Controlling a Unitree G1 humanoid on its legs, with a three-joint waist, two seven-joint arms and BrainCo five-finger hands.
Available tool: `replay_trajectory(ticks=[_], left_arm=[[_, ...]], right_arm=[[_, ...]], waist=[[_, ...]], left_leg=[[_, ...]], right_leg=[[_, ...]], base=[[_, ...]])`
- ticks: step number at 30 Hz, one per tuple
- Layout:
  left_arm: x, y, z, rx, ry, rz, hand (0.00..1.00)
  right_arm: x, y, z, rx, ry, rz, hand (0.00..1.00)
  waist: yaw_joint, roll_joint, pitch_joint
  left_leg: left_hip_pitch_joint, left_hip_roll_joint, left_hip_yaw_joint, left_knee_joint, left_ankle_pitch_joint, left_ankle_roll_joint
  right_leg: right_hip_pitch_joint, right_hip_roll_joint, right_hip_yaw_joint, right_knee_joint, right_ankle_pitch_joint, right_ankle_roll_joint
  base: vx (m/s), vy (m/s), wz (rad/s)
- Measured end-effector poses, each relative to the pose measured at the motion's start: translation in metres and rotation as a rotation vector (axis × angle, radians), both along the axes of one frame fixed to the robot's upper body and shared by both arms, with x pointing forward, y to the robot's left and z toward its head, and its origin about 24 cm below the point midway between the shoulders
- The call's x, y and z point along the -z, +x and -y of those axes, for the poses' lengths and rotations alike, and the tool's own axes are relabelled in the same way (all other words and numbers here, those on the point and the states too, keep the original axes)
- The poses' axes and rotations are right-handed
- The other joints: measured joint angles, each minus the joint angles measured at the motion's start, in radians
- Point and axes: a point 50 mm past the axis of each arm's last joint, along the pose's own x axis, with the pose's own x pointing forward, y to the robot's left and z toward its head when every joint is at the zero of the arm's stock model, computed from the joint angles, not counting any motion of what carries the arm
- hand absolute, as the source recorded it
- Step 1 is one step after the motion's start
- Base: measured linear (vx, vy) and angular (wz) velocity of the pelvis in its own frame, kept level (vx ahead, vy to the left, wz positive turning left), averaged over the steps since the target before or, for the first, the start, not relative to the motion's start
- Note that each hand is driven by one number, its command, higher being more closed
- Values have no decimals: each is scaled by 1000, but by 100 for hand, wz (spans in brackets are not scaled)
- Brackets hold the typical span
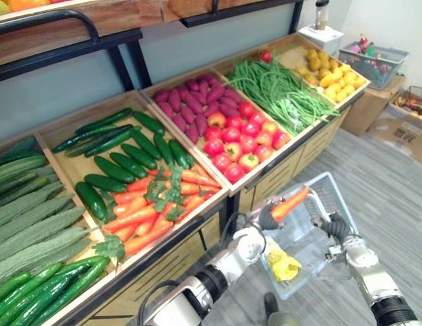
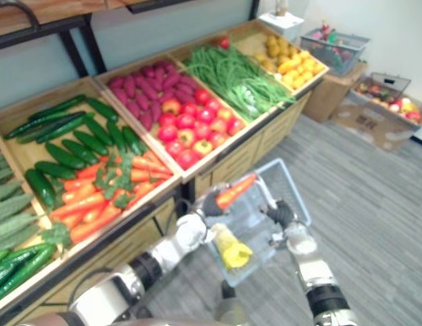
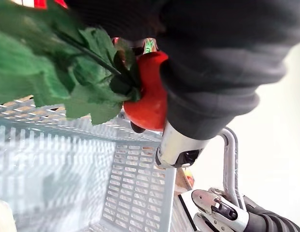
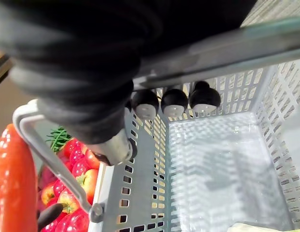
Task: Pick vegetable in the basket
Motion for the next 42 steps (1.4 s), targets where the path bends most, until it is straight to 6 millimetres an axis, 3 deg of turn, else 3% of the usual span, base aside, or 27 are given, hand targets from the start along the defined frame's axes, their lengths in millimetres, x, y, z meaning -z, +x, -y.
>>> replay_trajectory(ticks=[3, 4, 34, 37, 42], left_arm=[[-1, -1, 4, 11, -4, 1, 100], [-1, -2, 6, 15, -5, 2, 0], [6, -12, 16, 86, 38, -15, 0], [-5, -12, 22, 114, 2, 10, 0], [-62, -18, 27, 230, -208, 175, 0]], right_arm=[[0, 0, 0, 0, 0, 0, 100], [0, 0, 0, 0, 0, 0, 100], [1, 0, -1, -4, -12, 0, 100], [1, 0, -1, -5, -26, -4, 100], [7, -7, 6, 38, -37, -25, 100]], waist=[[0, 0, 0], [0, 0, 0], [2, 0, 0], [3, 0, 0], [18, 3, -7]], left_leg=[[0, 0, 0, 0, 0, 0], [0, 0, 0, 0, 0, 0], [0, -1, -9, 0, 0, 0], [0, -2, -23, 0, 0, 0], [-1, -2, -49, 0, 2, 2]], right_leg=[[0, 0, 0, 0, 0, 0], [0, 0, 0, 0, 0, 0], [5, -2, -7, 1, 0, 0], [14, -4, -18, 1, 0, 0], [31, -6, -42, 2, 0, 0]], base=[[0, 0, 0], [0, 0, 0], [0, 0, 0], [1, 0, 11], [0, -1, 13]])
